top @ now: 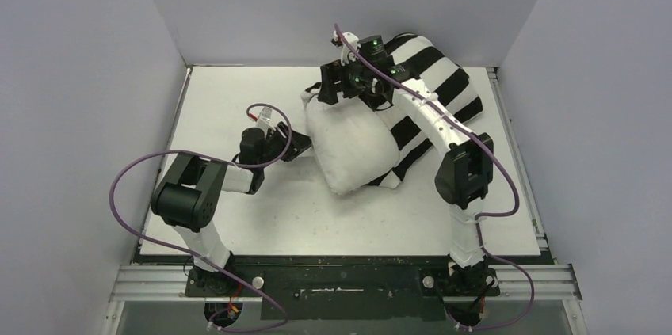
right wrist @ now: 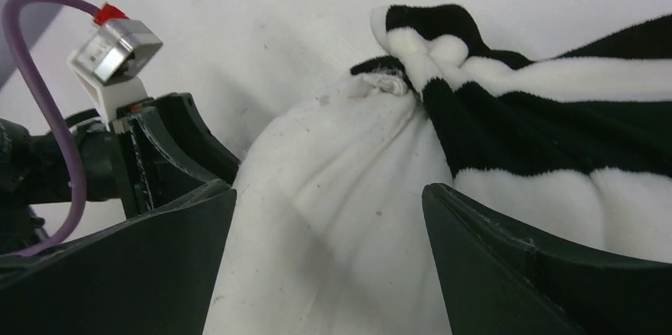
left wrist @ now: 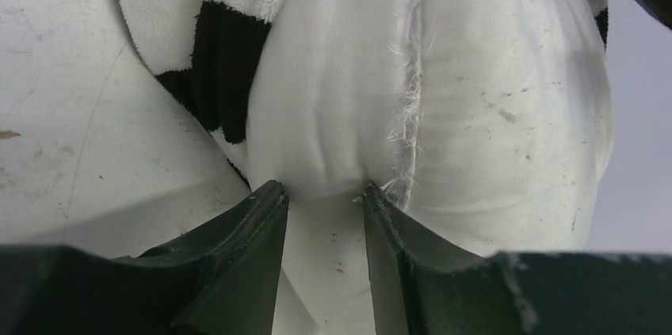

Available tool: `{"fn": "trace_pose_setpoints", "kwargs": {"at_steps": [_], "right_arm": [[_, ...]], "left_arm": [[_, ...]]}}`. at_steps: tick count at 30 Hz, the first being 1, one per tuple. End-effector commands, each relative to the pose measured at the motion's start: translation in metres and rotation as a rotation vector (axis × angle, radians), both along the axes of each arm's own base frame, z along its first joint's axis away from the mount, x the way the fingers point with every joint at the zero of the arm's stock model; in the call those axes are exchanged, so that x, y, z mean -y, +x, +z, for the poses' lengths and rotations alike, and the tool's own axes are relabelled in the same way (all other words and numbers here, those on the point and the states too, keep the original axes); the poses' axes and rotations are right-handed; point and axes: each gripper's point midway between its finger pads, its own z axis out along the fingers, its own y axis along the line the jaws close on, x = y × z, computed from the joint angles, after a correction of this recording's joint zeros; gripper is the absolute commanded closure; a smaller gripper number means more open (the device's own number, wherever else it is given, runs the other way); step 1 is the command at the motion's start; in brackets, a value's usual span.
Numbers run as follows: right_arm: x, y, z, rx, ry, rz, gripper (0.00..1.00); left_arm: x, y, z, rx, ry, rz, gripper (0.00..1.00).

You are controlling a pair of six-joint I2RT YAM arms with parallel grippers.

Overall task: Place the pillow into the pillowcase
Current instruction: Stuff the pillow into the pillowcase.

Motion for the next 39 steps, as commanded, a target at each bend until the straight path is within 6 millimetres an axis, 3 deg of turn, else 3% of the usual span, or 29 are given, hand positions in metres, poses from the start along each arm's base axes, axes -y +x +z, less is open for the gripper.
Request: {"fn": "trace_pose_setpoints", "kwargs": {"at_steps": [1,6,7,10,16,23,25,26,28,29,31,35,39], "right_arm": [[0.008,-0.038,0.041,0.197,-0.146,0.015,0.05],[0.003,-0.091,0.017,0.472,-0.433,0.13,0.0],[0.008,-0.102,-0.001,0.499,-0.502,0.142,0.0],[0.013,-0.129,-0.015,0.581,-0.648,0.171,0.0],[0.003,-0.184,-0.056,0.737,-0.849,0.288,0.0],[0.028,-0.173,-0.096,0.794,-1.09,0.28,0.01],[0.029,-0.165,-0.095,0.796,-1.096,0.247,0.11],[0.028,-0.16,-0.092,0.795,-1.079,0.226,0.24],[0.025,-0.149,-0.076,0.816,-1.012,0.163,0.7],[0.024,-0.143,-0.067,0.823,-0.972,0.125,0.86],[0.023,-0.132,-0.05,0.817,-0.892,0.065,1.0],[0.02,-0.117,-0.03,0.766,-0.717,-0.003,1.0],[0.025,-0.104,-0.017,0.735,-0.6,-0.086,1.0]], "left_arm": [[0.001,0.025,0.028,0.117,-0.055,0.032,0.62],[-0.014,0.033,0.036,0.128,-0.071,0.076,0.62],[-0.017,0.034,0.038,0.129,-0.066,0.084,0.62],[-0.021,0.033,0.038,0.117,-0.049,0.095,0.62],[-0.023,0.032,0.038,0.094,-0.059,0.1,0.63],[-0.029,0.028,0.04,0.073,-0.042,0.113,0.63],[-0.034,0.026,0.034,0.036,-0.028,0.133,0.65],[-0.036,0.021,0.029,0.01,-0.026,0.143,0.67],[-0.04,0.012,0.024,-0.018,-0.03,0.161,0.69],[-0.042,0.006,0.02,-0.03,-0.025,0.171,0.7],[-0.043,-0.006,0.016,-0.037,-0.011,0.178,0.71],[-0.028,-0.025,0.012,-0.027,0.007,0.174,0.72],[0.006,-0.04,0.009,-0.013,-0.052,0.151,0.74]]}}
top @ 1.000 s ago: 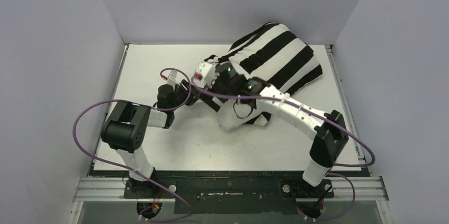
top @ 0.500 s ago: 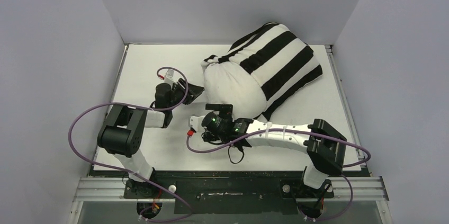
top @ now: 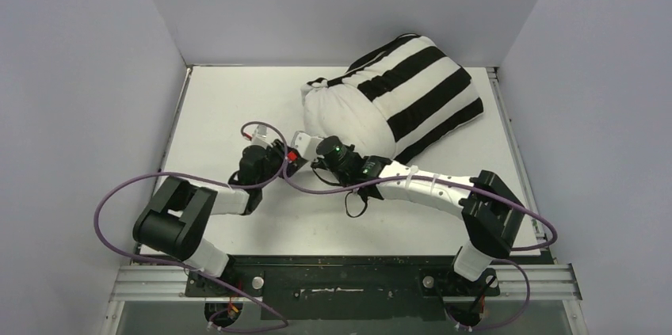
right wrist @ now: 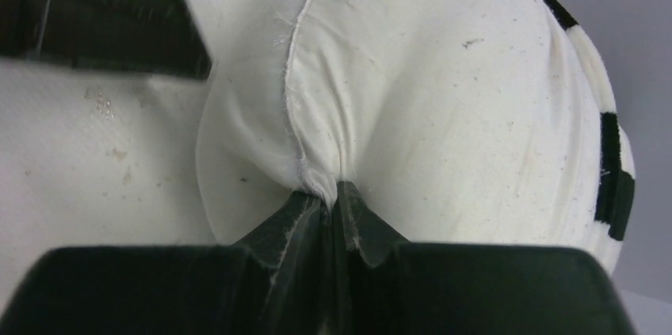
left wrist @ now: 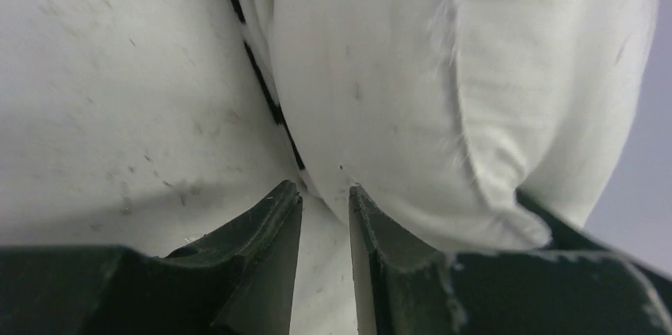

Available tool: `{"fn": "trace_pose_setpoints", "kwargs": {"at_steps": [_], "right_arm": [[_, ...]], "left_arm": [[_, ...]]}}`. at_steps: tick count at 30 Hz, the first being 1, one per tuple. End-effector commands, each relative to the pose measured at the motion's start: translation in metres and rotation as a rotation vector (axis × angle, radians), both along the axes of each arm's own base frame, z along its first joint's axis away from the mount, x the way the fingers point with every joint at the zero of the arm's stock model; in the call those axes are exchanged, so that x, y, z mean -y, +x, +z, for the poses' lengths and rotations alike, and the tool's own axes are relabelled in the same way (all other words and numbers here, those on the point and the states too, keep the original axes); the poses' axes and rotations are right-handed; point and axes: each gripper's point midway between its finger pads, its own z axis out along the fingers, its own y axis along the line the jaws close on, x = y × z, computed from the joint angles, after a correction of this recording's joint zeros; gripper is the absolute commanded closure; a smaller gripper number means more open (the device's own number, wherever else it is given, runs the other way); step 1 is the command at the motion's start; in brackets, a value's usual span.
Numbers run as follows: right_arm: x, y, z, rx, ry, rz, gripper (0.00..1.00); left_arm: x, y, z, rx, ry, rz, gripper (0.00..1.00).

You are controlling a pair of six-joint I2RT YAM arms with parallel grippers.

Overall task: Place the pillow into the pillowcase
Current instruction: Stuff the pillow into the pillowcase.

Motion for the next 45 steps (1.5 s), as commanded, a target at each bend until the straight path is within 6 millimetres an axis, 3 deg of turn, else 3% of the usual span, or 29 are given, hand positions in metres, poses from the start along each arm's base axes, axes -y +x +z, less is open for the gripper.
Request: {"fn": "trace_pose_setpoints", "kwargs": {"at_steps": [1,4,8,20,32,45], "right_arm": [[0.005,0.033,0.071,0.084,0.299,-0.12,1.0],[0.011,0.045,0.085,0.076,0.391,-0.166,1.0],[0.017,0.052,0.096,0.065,0.463,-0.183,1.0],[0.029,0.055,0.107,0.059,0.567,-0.21,1.0],[0.037,0.056,0.104,0.04,0.608,-0.22,1.0],[0.037,0.055,0.099,0.025,0.621,-0.218,1.0]], "left_arm": [[0.031,-0.005,0.012,0.063,-0.07,0.005,0.74],[0.051,-0.01,0.004,0.05,-0.126,-0.02,0.75],[0.063,-0.006,-0.007,0.037,-0.202,-0.009,0.78],[0.096,0.022,-0.044,0.014,-0.266,0.057,0.72],[0.103,0.04,-0.03,0.102,-0.331,0.116,0.64],[0.112,0.031,-0.006,0.089,-0.499,0.131,0.64]]}}
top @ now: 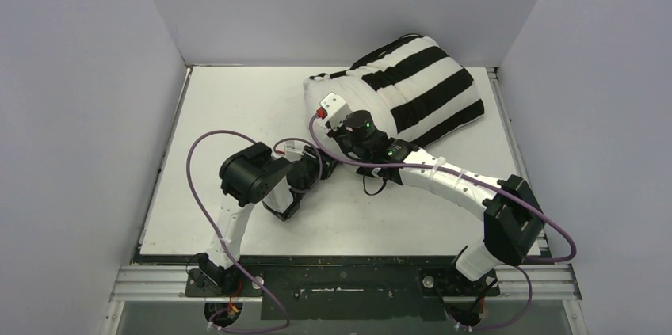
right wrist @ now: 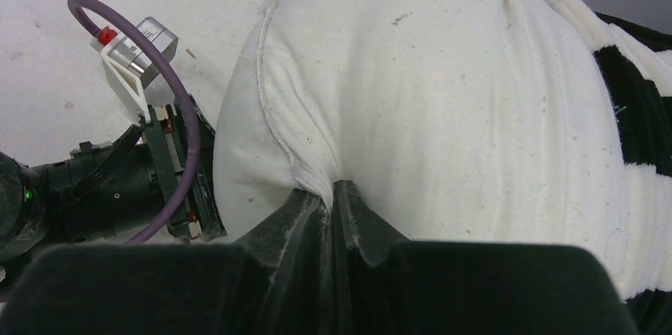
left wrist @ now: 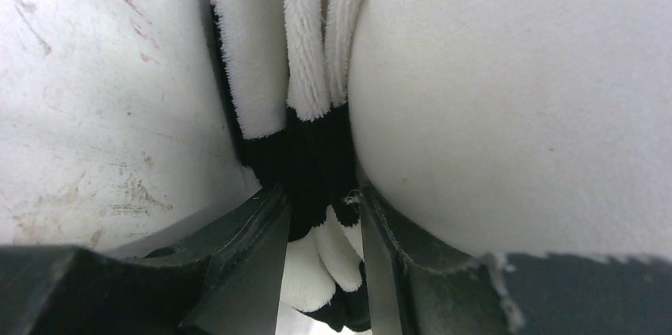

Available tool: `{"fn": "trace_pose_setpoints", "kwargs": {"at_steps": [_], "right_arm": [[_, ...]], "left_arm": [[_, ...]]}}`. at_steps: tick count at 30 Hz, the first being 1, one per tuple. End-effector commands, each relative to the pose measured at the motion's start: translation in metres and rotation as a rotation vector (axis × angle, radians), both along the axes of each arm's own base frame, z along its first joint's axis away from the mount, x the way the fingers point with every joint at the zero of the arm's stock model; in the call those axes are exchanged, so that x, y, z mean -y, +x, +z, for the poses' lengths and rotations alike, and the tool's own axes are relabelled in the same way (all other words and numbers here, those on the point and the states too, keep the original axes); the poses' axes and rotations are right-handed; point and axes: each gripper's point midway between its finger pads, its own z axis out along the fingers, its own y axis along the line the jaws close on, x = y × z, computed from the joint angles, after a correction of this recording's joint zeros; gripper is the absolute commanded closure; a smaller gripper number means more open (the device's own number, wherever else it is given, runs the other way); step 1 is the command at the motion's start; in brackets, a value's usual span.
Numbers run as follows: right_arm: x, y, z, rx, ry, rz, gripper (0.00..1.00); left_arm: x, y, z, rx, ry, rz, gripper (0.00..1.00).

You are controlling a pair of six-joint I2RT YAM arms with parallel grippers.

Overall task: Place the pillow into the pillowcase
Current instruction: Stuff the pillow into the pillowcase.

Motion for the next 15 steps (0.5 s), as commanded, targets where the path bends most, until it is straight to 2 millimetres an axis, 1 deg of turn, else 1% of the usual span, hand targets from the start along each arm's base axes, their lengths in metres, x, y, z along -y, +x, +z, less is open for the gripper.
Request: {"fn": "trace_pose_setpoints", "kwargs": {"at_steps": [1,4,6,7,10,15], "right_arm": [[0.021,0.022,0.05,0.129,0.11,-0.108,1.0],[0.023,0.023,0.048,0.129,0.106,-0.113,1.0],[0.027,0.024,0.045,0.126,0.099,-0.126,1.0],[0.028,0.024,0.045,0.125,0.101,-0.13,1.0],[0.032,0.024,0.047,0.13,0.115,-0.135,1.0],[0.032,0.022,0.058,0.135,0.141,-0.129,1.0]], "left_arm": [[0.008,-0.003,0.044,0.066,-0.153,-0.004,0.65],[0.005,-0.012,0.046,0.03,-0.175,0.021,0.67],[0.007,-0.013,0.053,0.026,-0.207,0.019,0.69],[0.011,-0.012,0.057,0.03,-0.214,0.011,0.69],[0.023,-0.007,0.057,0.028,-0.195,-0.001,0.71],[0.03,-0.001,0.054,0.03,-0.16,0.011,0.72]]}}
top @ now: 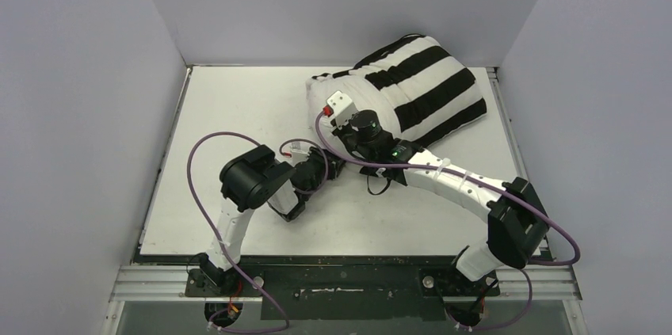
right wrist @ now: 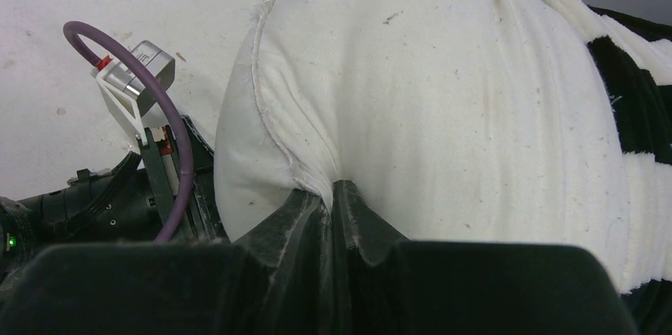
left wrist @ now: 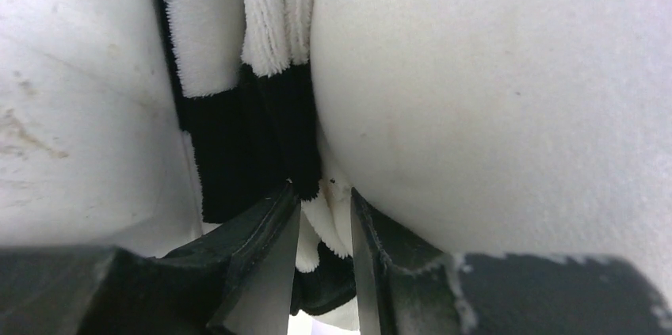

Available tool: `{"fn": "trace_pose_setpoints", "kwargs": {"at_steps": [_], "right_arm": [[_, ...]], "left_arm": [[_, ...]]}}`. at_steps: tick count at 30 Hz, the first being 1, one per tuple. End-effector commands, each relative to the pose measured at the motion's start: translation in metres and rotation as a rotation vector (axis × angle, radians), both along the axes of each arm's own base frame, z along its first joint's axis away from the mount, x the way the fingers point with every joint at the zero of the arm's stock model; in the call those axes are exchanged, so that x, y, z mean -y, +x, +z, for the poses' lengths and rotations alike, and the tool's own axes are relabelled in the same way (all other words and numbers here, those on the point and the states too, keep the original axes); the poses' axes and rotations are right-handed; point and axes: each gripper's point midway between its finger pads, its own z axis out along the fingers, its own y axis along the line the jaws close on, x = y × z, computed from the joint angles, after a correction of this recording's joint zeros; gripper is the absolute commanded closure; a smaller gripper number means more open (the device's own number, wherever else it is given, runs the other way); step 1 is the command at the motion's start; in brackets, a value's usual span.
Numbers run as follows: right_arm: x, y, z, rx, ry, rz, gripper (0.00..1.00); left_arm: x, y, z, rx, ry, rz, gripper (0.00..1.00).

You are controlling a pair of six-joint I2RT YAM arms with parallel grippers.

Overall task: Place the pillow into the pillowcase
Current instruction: Stuff the pillow into the pillowcase.

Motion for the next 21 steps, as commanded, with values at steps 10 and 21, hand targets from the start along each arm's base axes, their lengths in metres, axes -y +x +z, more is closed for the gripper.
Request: {"fn": "trace_pose_setpoints", "kwargs": {"at_steps": [10,21], "right_arm": [[0.017,0.016,0.07,0.136,0.172,-0.075,1.0],[0.014,0.013,0.066,0.121,0.196,-0.064,1.0]], "left_arm": [[0.018,0.029,0.021,0.038,-0.044,0.066,0.73],[0.033,0.035,-0.004,-0.049,0.066,0.079,0.73]]}}
